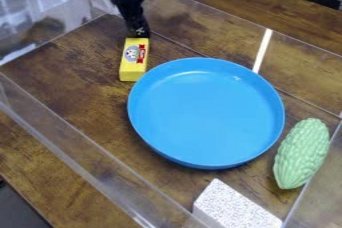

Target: Put the yellow block in the blue tray

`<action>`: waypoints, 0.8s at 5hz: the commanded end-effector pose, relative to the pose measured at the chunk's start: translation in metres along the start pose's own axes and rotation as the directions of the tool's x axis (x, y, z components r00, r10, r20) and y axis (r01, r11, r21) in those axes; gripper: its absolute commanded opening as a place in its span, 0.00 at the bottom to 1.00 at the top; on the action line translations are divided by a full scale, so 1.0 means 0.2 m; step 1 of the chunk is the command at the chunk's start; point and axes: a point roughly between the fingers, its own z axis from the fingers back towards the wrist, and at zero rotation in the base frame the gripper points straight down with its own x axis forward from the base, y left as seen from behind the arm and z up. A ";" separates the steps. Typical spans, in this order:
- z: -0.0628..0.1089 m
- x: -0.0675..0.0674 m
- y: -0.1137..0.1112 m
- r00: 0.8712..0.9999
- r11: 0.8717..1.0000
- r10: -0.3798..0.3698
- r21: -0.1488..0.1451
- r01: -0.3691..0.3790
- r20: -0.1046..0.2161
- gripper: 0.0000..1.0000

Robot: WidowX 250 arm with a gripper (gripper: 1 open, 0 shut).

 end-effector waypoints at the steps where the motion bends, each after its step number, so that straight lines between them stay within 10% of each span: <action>1: -0.06 0.07 -0.10 0.999 0.999 -0.027 -0.048 0.025 -0.025 1.00; 4: -0.06 0.12 -0.08 0.999 0.997 -0.003 -0.071 0.001 -0.037 1.00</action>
